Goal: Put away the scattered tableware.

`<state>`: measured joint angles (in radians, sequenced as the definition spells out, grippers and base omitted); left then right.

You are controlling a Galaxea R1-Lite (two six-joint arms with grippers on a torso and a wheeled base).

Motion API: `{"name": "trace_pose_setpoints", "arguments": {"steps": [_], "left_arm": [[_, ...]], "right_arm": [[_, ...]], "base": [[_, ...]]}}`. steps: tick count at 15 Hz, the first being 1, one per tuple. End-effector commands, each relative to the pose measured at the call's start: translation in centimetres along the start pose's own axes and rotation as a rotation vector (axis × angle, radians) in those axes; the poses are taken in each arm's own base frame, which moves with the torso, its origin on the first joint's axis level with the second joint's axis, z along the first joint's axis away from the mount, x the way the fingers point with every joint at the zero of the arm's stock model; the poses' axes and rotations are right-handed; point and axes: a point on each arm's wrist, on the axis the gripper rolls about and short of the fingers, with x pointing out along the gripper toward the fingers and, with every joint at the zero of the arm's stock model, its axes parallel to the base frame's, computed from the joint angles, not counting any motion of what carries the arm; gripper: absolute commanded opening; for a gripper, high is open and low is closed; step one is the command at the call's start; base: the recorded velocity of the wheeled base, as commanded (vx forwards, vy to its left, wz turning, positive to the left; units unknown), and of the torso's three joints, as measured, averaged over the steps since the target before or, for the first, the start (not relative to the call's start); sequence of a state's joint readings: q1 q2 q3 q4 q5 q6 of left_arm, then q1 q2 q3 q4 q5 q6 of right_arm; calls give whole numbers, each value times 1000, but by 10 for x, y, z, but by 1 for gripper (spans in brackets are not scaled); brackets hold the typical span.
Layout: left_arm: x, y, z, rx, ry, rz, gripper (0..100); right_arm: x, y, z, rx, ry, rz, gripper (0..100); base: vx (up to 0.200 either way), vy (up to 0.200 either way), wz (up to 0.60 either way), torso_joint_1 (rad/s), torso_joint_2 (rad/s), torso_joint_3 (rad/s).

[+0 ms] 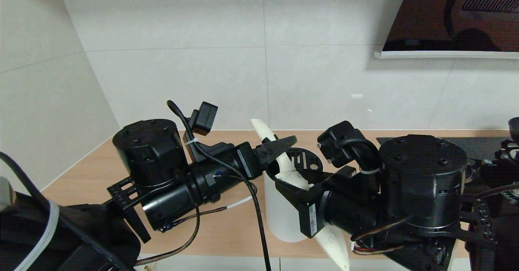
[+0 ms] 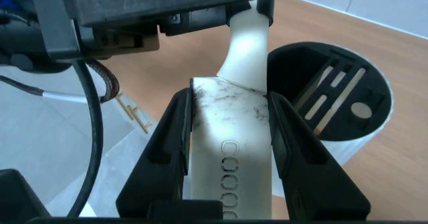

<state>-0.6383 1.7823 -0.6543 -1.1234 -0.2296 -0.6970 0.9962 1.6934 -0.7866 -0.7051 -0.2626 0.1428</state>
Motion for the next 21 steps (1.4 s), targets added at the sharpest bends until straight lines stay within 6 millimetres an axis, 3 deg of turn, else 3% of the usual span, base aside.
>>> {"name": "trace_pose_setpoints", "arguments": {"steps": [1, 4, 5, 20, 21], "left_arm": [[0, 0, 0, 1, 0, 0, 100], [0, 0, 0, 1, 0, 0, 100], [1, 0, -1, 0, 2, -1, 0], [-1, 0, -2, 3, 5, 1, 0], [-1, 0, -1, 3, 3, 0, 0]], "right_arm": [[1, 2, -2, -3, 6, 5, 0], [1, 2, -2, -3, 7, 5, 0], [0, 2, -2, -3, 7, 6, 0], [2, 2, -4, -5, 15, -1, 0], [2, 2, -4, -5, 15, -1, 100]], "base": [[0, 0, 0, 0, 0, 0], [0, 0, 0, 0, 0, 0], [0, 0, 0, 0, 0, 0], [0, 0, 0, 0, 0, 0], [0, 0, 0, 0, 0, 0]]}}
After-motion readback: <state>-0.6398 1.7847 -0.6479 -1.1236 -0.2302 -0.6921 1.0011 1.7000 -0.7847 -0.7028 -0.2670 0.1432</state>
